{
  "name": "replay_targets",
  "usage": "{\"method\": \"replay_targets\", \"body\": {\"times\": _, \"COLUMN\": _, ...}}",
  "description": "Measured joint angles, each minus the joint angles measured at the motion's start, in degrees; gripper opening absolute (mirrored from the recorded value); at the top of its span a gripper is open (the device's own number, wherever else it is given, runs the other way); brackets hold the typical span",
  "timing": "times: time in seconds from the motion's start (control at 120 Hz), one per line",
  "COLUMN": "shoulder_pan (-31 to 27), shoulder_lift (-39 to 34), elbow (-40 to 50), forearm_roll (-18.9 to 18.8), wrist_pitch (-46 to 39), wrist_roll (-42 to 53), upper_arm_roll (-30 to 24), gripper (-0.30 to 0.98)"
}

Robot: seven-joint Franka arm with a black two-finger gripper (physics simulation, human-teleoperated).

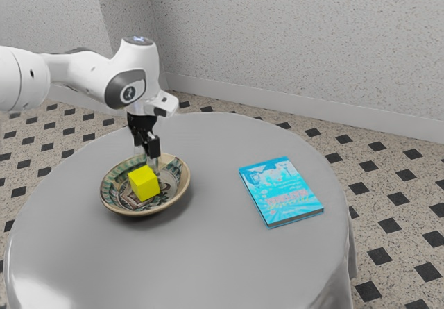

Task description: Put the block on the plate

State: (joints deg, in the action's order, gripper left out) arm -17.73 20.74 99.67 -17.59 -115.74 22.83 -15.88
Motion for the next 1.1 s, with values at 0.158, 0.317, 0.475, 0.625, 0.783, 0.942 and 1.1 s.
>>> {"method": "replay_targets", "body": {"times": 0.158, "shoulder_pan": 0.4, "shoulder_lift": -3.0, "elbow": -0.1, "forearm_roll": 0.6, "wrist_pitch": 1.9, "wrist_roll": -0.5, "upper_arm_roll": 0.0, "gripper": 0.68}}
{"method": "replay_targets", "body": {"times": 0.317, "shoulder_pan": 0.5, "shoulder_lift": -5.9, "elbow": -0.1, "forearm_roll": 2.4, "wrist_pitch": 3.9, "wrist_roll": -1.2, "upper_arm_roll": -0.1, "gripper": 0.68}}
{"method": "replay_targets", "body": {"times": 0.475, "shoulder_pan": 0.5, "shoulder_lift": -8.3, "elbow": -0.7, "forearm_roll": 5.2, "wrist_pitch": 6.1, "wrist_roll": -1.6, "upper_arm_roll": 0.4, "gripper": 0.69}}
{"method": "replay_targets", "body": {"times": 0.625, "shoulder_pan": 0.4, "shoulder_lift": -9.3, "elbow": -3.4, "forearm_roll": 7.5, "wrist_pitch": 9.4, "wrist_roll": -2.1, "upper_arm_roll": 0.7, "gripper": 0.69}}
{"method": "replay_targets", "body": {"times": 0.783, "shoulder_pan": -0.1, "shoulder_lift": -10.6, "elbow": -4.4, "forearm_roll": 8.9, "wrist_pitch": 12.5, "wrist_roll": -2.6, "upper_arm_roll": 0.8, "gripper": 0.69}}
{"method": "replay_targets", "body": {"times": 0.942, "shoulder_pan": 1.7, "shoulder_lift": -12.7, "elbow": -4.6, "forearm_roll": 10.1, "wrist_pitch": 14.8, "wrist_roll": -3.1, "upper_arm_roll": 2.7, "gripper": 0.69}}
{"method": "replay_targets", "body": {"times": 1.1, "shoulder_pan": 5.4, "shoulder_lift": -14.3, "elbow": -8.8, "forearm_roll": 10.5, "wrist_pitch": 18.6, "wrist_roll": -4.5, "upper_arm_roll": 6.5, "gripper": 0.69}}
